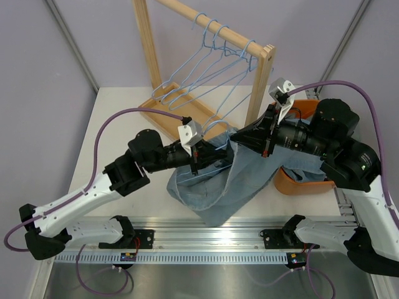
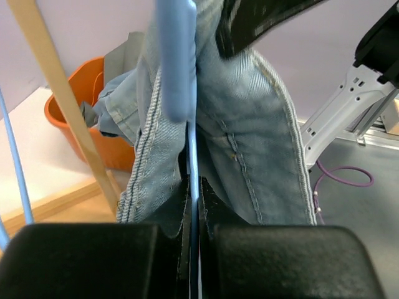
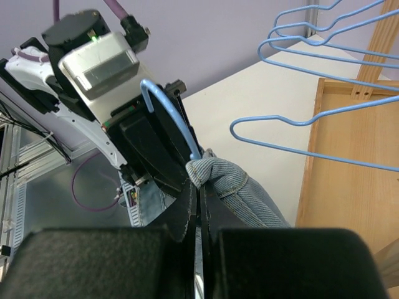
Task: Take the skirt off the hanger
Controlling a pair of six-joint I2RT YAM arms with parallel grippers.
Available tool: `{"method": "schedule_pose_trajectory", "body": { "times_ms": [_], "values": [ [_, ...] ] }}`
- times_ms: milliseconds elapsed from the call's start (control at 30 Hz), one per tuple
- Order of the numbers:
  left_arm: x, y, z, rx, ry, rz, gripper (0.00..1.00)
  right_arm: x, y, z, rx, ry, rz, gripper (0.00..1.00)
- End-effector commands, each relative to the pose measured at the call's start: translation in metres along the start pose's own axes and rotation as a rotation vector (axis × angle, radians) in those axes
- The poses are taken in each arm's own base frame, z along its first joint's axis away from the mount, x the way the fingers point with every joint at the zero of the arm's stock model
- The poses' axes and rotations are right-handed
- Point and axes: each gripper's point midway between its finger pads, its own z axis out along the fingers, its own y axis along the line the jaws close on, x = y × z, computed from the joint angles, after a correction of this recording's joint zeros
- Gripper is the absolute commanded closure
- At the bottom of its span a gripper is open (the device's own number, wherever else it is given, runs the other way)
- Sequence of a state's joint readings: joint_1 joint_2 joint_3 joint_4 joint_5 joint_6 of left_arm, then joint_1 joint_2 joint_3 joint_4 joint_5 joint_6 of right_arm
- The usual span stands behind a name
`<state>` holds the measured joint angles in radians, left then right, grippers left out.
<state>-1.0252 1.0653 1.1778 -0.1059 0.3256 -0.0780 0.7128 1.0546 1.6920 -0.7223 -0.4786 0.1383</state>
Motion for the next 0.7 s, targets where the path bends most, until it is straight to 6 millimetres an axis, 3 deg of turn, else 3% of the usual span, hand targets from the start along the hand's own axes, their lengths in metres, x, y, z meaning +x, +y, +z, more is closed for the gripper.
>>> {"method": "schedule_pose_trajectory", "body": {
  "times_ms": [0, 67, 167, 333, 500, 600, 667],
  "values": [
    [-0.026, -0.013, 0.007, 0.087, -0.17, 0.042, 1.0, -0.054, 0.022, -0.014, -0.056, -0.175, -0.096, 1.0],
    [-0.017, -0.013, 0.007, 0.088, -0.176, 0.037, 1.0, -0.059, 0.024, -0.019, -0.047, -0.195, -0.106, 1.0],
    [-0.028, -0.015, 0.014, 0.116, -0.227, 0.057, 1.0, -0.054, 0.021, -0.018, -0.039, -0.19, -0.083, 1.0],
    [-0.023, -0.02, 0.028, 0.171, -0.21, 0.038, 1.0, -0.046, 0.012, -0.017, -0.002, -0.179, -0.092, 1.0],
    [-0.035, -0.024, 0.033, 0.205, -0.273, 0.054, 1.0, -0.037, 0.008, -0.02, 0.015, -0.171, -0.065, 1.0],
    [-0.035, -0.031, 0.044, 0.258, -0.258, 0.029, 1.0, -0.041, 0.005, -0.022, 0.035, -0.18, -0.089, 1.0],
    [-0.046, -0.034, 0.044, 0.265, -0.279, 0.037, 1.0, -0.036, -0.002, -0.024, 0.068, -0.166, -0.101, 1.0]
  ]
}}
